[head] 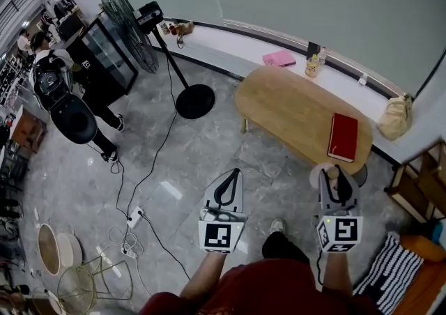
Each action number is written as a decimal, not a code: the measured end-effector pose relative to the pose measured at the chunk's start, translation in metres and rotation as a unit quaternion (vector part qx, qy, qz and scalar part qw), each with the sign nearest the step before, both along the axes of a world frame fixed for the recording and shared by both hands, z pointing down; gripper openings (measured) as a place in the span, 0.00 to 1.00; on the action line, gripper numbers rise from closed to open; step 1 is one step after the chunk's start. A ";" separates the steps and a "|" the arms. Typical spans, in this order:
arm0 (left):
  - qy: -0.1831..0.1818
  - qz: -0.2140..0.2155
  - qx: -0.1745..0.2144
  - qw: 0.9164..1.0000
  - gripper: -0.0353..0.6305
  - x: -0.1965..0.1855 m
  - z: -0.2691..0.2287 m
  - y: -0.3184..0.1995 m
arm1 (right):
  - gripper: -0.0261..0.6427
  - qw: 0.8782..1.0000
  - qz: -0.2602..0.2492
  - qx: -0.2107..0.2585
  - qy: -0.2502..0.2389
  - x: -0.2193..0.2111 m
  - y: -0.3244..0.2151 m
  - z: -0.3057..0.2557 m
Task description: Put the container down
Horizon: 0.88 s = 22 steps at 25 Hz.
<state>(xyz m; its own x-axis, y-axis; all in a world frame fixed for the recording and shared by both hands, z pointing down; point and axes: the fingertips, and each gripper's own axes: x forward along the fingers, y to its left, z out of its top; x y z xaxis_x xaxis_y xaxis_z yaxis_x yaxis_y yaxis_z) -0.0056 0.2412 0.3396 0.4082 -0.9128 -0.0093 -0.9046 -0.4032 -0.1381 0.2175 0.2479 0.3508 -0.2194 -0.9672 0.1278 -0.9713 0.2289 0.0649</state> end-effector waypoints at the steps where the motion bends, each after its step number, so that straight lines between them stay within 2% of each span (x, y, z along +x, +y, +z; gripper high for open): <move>1: -0.003 0.001 -0.001 1.000 0.06 0.008 0.000 -0.010 | 0.25 1.000 0.000 -0.002 -0.002 0.007 -0.010 0.001; 12: -0.010 0.003 0.001 1.000 0.06 0.076 -0.009 -0.106 | 0.25 1.000 -0.008 -0.005 -0.007 0.070 -0.104 0.009; 22: -0.011 0.001 0.002 1.000 0.06 0.090 -0.013 -0.151 | 0.25 1.000 -0.018 0.007 -0.005 0.079 -0.151 0.003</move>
